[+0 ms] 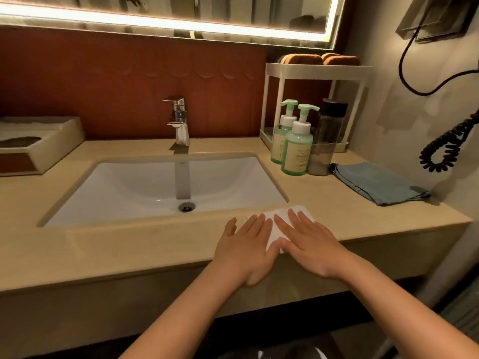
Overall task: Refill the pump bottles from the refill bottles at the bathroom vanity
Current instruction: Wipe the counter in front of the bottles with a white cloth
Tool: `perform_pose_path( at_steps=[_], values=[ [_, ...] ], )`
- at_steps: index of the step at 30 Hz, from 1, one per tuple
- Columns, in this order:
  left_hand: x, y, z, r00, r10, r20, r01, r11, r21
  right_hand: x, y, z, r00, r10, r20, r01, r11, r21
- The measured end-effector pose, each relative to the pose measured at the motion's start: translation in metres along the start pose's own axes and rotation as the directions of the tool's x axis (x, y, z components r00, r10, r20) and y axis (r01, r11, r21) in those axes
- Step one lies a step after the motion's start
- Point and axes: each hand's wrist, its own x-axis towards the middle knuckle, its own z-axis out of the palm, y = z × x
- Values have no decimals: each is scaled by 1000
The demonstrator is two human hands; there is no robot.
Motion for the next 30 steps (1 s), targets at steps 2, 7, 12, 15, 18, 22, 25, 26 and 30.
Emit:
perform_pose_path(
  at_steps=[2,7,12,15,18,22,25,26,30],
  values=[
    [-15,-22,-1,999,-51,-12,51,999,2,9,-26,1,999,-45,-15,45,999,-4],
    [-61,-96,-2,977,-210,-39,211,978,2,40,-110,3,980,-195,-39,195,981,-8],
    [-103,-157,-5,934,-350,-64,351,936,-4,65,-188,2,949,-313,-26,313,950,-12],
    [-129,-189,-7,898,-435,-64,435,900,-6,74,-233,0,925,-379,-19,378,926,-11],
    [-155,-218,-8,856,-513,-60,512,859,-30,79,-276,-2,898,-440,-4,440,898,-17],
    [-188,-241,-8,803,-592,-70,590,806,-43,77,-318,-1,861,-509,10,509,860,-27],
    [-212,-241,-6,783,-617,-84,614,787,-55,66,-331,1,831,-556,31,556,830,-45],
    [-213,-236,-6,785,-613,-92,611,790,-49,64,-328,1,825,-564,35,565,824,-49],
    [-229,-217,-1,774,-614,-151,621,784,-7,46,-319,4,783,-618,62,621,782,-49]
  ],
)
